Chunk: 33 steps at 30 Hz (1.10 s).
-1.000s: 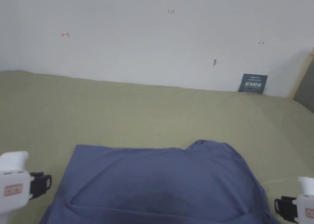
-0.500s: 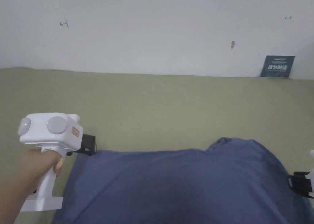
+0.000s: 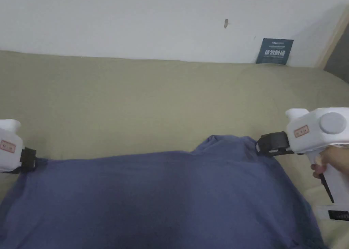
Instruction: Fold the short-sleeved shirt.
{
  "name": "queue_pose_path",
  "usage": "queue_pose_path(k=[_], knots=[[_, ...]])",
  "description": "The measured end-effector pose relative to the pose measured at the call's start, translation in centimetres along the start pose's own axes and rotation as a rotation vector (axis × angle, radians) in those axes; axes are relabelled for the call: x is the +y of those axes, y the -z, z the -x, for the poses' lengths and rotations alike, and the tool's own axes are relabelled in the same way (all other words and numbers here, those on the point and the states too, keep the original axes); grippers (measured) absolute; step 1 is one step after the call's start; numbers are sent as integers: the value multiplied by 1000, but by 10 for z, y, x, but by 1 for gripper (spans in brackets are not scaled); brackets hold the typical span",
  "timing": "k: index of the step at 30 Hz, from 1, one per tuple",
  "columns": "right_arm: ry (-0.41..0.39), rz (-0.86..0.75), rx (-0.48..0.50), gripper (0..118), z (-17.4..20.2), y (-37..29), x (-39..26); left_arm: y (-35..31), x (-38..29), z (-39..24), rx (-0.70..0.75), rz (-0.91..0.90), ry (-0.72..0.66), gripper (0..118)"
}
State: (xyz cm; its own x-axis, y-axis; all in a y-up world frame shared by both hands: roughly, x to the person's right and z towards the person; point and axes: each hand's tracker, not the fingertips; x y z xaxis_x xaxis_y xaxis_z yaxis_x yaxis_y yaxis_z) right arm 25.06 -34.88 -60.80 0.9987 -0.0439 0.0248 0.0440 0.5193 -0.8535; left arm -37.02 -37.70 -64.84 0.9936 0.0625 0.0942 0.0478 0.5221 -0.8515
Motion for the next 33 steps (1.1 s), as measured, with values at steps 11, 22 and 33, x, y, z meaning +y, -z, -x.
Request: queue_pose_path(k=[11, 22, 33], knots=[[-5, -22, -29, 7, 17, 36, 16, 11, 1, 2, -23, 1, -6, 4], [-53, -193, 13, 7, 19, -60, -7, -51, -7, 1, -81, -107, 12, 4], [-32, -301, 85, 7, 8, -166, -82, -151, -61, 21, -186, -184, 15, 4]])
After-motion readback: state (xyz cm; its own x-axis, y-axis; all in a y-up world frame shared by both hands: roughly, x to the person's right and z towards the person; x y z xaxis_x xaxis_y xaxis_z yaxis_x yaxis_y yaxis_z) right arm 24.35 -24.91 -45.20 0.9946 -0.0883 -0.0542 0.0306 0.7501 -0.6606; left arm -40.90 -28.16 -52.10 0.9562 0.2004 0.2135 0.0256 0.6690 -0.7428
